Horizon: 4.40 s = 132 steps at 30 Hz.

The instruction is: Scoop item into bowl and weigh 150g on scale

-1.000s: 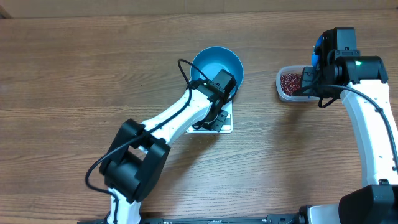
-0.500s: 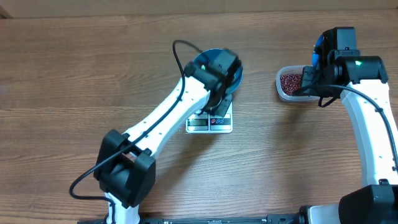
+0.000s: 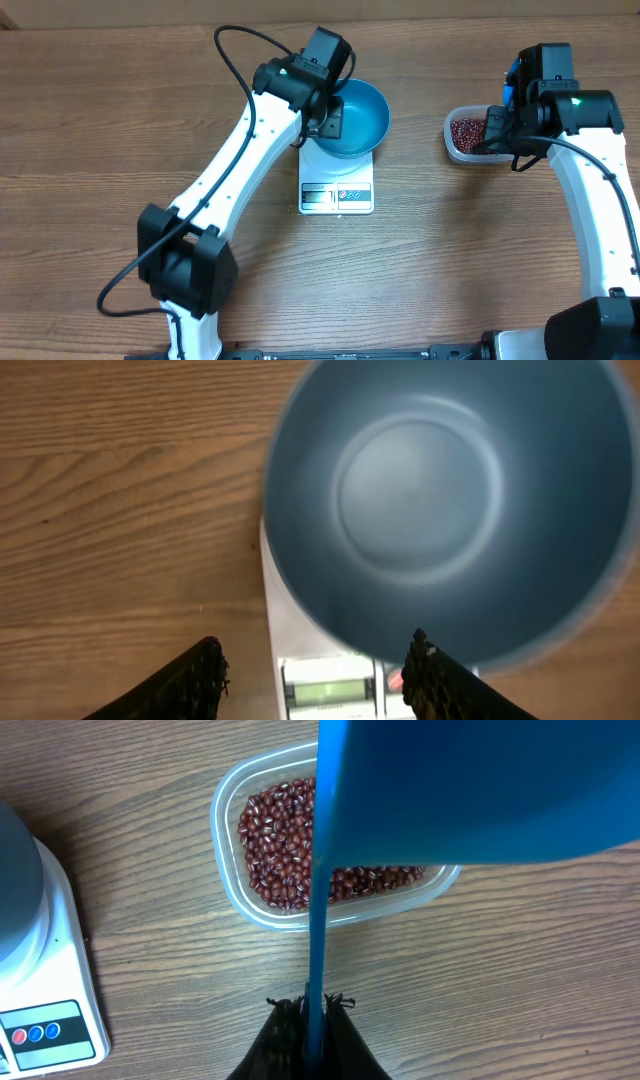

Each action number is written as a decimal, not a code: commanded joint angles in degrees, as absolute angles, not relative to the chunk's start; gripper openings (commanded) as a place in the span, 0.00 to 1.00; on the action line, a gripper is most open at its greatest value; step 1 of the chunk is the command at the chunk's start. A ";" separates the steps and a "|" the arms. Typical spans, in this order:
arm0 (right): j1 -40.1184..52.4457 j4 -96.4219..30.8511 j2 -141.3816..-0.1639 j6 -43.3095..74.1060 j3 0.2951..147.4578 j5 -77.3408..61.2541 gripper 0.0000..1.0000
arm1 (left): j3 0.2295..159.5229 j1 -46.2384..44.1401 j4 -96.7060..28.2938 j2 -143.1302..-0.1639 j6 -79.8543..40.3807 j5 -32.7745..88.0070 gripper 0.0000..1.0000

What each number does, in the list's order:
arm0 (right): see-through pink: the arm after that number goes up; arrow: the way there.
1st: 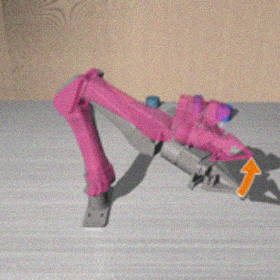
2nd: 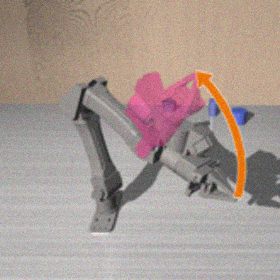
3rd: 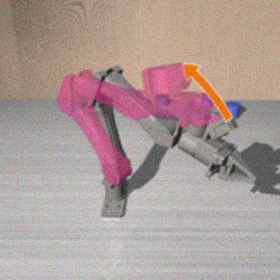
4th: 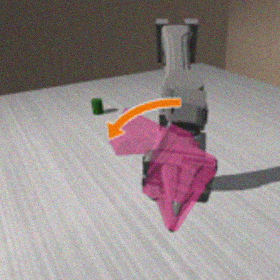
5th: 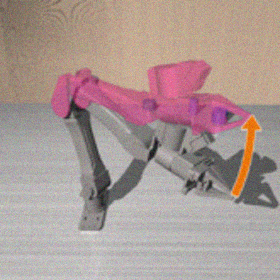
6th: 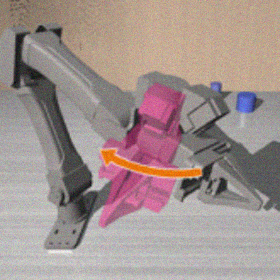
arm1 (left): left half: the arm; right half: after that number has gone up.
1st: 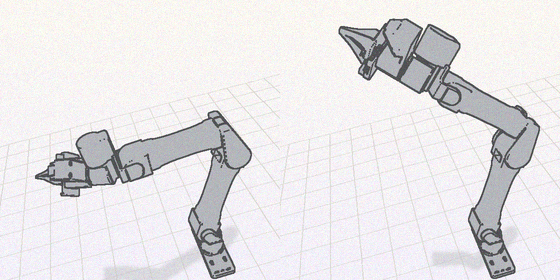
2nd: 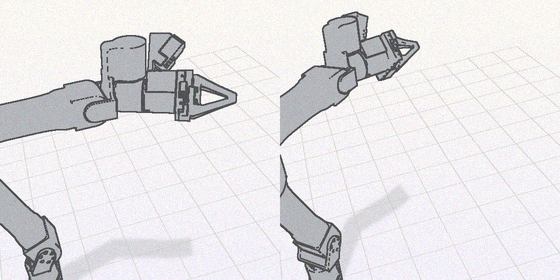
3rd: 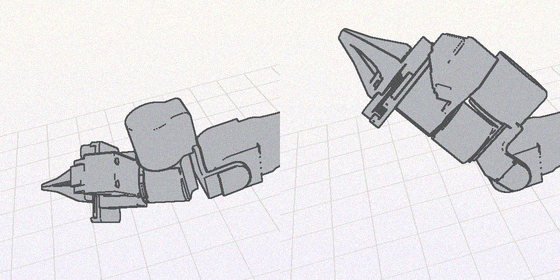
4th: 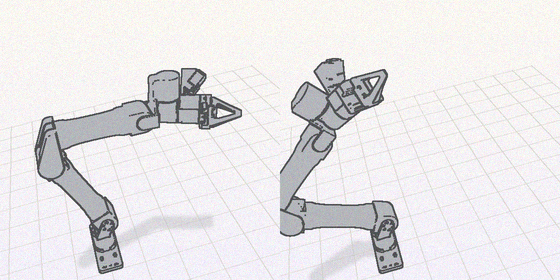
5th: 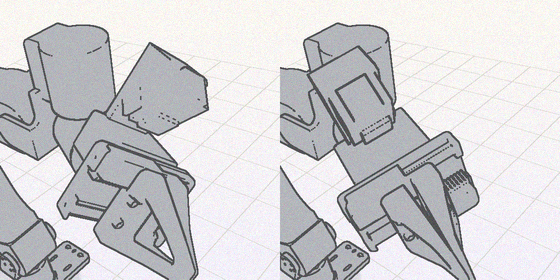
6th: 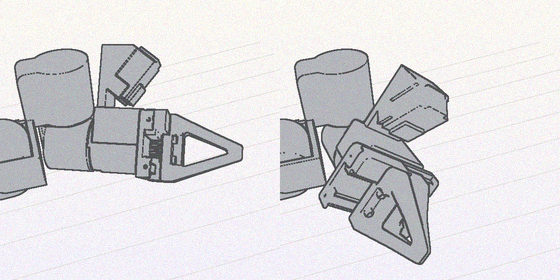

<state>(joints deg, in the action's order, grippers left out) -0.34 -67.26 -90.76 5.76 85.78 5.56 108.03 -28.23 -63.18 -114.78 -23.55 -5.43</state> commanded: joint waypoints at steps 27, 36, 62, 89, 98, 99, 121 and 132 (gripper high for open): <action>-0.45 -66.72 -90.61 5.98 85.78 5.74 0.17 | 107.59 -26.22 -66.17 -121.91 -25.78 -4.69 0.24; -0.45 -66.76 -90.61 5.98 85.78 5.74 0.18 | 107.59 -25.36 -67.26 -121.91 -25.76 -4.64 0.27; -0.45 -66.67 -90.61 5.98 85.78 5.72 0.18 | 107.59 -22.72 -62.96 -121.91 -26.00 -5.23 0.16; -0.45 -66.65 -90.61 5.98 85.78 5.74 0.18 | 110.13 -34.09 -80.73 -107.13 14.04 7.94 0.32; -0.45 -66.46 -90.61 5.98 85.78 5.74 0.19 | 88.86 -46.30 -65.12 -107.15 9.78 -4.84 0.04; -0.45 -66.48 -90.61 5.98 85.78 5.72 0.19 | 87.18 -47.09 -63.00 -107.15 9.82 -6.50 0.04; -0.45 -65.80 -90.63 5.98 85.78 5.74 0.27 | 70.89 -42.72 -36.36 -107.72 11.55 -5.67 0.04; -0.45 -65.95 -90.63 5.98 85.78 5.72 0.27 | 69.04 -43.07 -31.79 -109.97 11.57 -6.39 0.04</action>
